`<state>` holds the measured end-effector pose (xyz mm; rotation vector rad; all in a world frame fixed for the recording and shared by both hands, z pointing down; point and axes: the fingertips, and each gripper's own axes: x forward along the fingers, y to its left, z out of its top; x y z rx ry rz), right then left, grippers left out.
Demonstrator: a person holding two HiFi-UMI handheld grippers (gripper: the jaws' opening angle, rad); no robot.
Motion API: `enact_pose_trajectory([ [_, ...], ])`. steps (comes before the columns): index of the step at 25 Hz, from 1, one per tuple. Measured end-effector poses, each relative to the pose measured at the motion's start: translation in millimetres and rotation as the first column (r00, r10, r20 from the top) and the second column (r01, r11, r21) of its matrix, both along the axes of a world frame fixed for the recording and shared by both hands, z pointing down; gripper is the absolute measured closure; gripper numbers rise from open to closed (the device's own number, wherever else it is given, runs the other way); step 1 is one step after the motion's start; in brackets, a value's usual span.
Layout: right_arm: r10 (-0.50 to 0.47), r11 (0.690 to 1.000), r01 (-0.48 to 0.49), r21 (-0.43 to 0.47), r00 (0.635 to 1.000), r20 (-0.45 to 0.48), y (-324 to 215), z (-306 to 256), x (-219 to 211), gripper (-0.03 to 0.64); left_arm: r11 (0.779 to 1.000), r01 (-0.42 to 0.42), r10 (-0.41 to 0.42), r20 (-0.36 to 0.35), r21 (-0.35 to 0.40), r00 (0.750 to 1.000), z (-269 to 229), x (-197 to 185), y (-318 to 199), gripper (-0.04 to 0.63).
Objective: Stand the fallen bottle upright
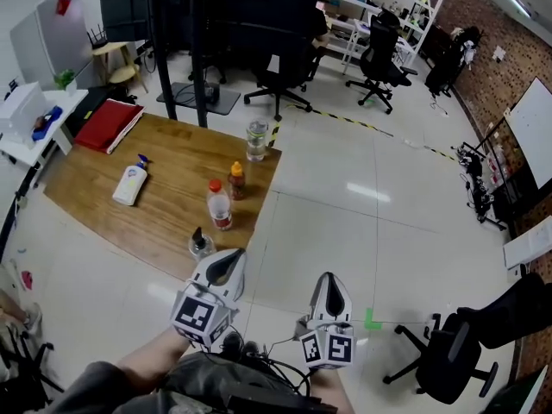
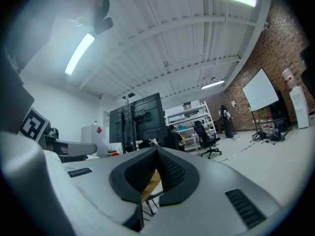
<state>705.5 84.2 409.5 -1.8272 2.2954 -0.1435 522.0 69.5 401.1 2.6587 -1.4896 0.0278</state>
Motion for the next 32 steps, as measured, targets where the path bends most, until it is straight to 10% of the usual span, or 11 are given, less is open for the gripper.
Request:
enact_pose_trajectory([
  [20, -0.145, 0.988, 0.144, 0.054, 0.989, 0.022, 0.4, -20.3, -12.4, 0.592, 0.994, 0.098, -0.099, 0.021, 0.048, 0.995, -35.3, -0.5, 20.9, 0.566],
  [32, -0.013, 0.998, 0.013, 0.068, 1.000, -0.004, -35.8, -20.6, -74.1, 0.591, 0.998, -0.051, 0.054, -0.062, 0.047, 0.997, -34.4, -62.1, -24.2, 0.566],
])
